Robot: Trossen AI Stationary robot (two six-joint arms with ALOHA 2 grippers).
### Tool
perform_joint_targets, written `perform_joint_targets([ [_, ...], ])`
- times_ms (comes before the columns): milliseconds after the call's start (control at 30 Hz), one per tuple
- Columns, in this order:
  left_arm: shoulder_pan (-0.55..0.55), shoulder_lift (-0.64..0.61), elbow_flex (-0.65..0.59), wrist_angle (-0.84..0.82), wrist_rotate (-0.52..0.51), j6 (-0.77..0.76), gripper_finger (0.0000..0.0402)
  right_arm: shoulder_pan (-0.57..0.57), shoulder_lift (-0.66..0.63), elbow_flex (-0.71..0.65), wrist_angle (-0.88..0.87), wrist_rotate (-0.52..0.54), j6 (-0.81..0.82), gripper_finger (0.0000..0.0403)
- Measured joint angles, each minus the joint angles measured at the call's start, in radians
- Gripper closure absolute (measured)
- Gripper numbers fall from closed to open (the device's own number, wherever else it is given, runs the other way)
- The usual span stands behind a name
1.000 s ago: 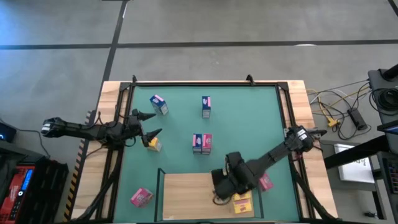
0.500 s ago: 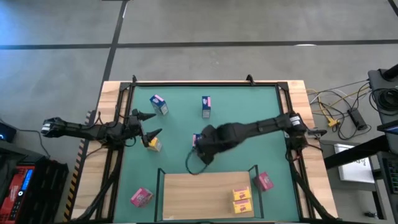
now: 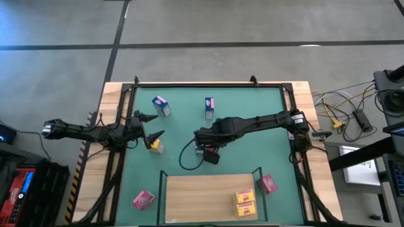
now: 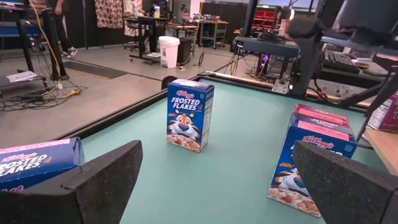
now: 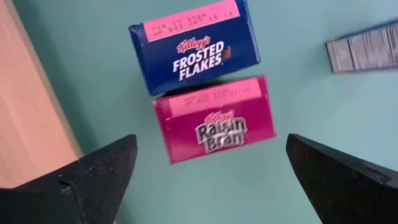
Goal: Stack cereal on shelf
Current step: Put the top violet cereal box on the shelf
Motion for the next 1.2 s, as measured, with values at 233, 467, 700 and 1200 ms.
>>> perform_joint_targets([
  [233,0.0,0.0,0.0,0.0,0.0,0.0,0.0003,-0.023,0.0,-0.072,0.084,-0.002,-0.099,0.0003],
  [467,0.0,0.0,0.0,0.0,0.0,0.0,0.0003,-0.04,0.0,-0.128,0.173,-0.034,-0.135,0.0003],
  [700,0.0,0.0,0.0,0.0,0.0,0.0,0.0003,-0.049,0.0,-0.139,0.193,-0.027,-0.019,0.0003],
  [1200,0.0,0.0,0.0,0.0,0.0,0.0,0.0003,-0.048,0.0,-0.161,0.192,-0.03,0.092,0.0108],
])
